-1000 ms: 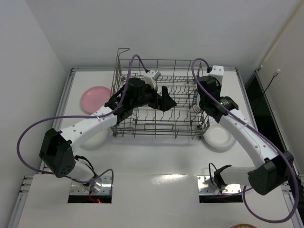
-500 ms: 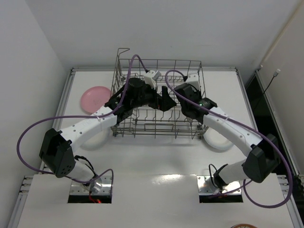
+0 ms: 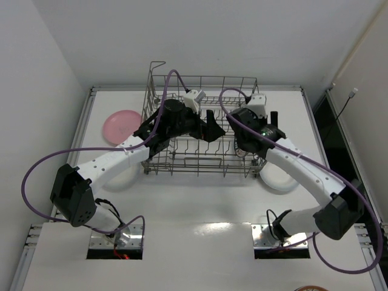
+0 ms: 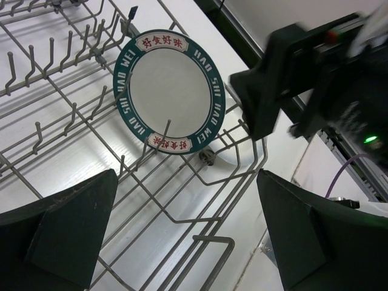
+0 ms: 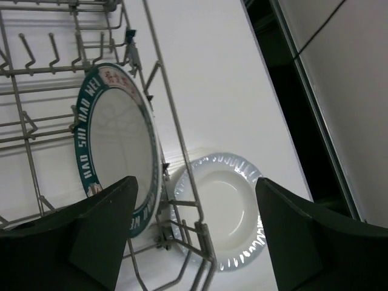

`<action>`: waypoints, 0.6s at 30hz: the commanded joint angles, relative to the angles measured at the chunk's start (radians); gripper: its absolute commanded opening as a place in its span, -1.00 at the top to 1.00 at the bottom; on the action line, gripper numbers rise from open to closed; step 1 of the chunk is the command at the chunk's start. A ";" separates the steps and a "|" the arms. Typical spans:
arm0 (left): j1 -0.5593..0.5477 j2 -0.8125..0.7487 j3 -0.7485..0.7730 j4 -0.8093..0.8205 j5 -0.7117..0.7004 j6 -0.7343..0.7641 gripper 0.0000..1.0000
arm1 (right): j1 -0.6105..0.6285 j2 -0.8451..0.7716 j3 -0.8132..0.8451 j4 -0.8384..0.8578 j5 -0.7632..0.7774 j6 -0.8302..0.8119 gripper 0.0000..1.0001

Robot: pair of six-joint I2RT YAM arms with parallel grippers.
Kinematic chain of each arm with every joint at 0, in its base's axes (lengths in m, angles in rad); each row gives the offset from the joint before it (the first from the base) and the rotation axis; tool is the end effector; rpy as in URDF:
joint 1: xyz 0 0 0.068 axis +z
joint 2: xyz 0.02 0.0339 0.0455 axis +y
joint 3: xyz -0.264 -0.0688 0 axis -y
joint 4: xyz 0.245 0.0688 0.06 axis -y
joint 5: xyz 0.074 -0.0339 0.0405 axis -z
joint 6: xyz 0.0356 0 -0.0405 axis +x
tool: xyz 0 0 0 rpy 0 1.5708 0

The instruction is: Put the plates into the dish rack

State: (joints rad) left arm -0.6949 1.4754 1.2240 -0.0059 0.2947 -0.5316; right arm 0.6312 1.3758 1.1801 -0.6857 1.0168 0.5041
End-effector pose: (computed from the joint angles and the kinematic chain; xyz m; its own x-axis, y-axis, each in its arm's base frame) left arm 0.2634 -0.2331 0.3460 -0.5884 -0.1410 -0.7962 0.6150 0.5611 -0.5539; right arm 0.2438 0.1407 0.3122 -0.4845 -0.0394 -0.8739 0.4114 0.8713 -0.2674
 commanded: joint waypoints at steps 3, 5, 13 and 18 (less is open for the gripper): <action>-0.002 -0.012 0.040 0.026 -0.028 0.016 -1.00 | -0.091 -0.168 0.047 -0.199 0.004 0.137 -0.56; -0.002 -0.012 0.040 0.026 -0.028 0.016 -1.00 | -0.138 -0.243 -0.015 -0.181 -0.073 0.137 -0.73; -0.002 -0.012 0.040 0.026 -0.019 0.007 -1.00 | -0.604 -0.523 -0.361 -0.017 -0.481 0.073 -0.98; -0.002 -0.012 0.040 0.026 -0.009 0.007 -1.00 | -0.902 -0.499 -0.430 0.106 -0.804 0.030 -0.98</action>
State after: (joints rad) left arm -0.6949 1.4754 1.2243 -0.0113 0.2771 -0.5282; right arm -0.1337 0.8589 0.7662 -0.7219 0.4984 0.5709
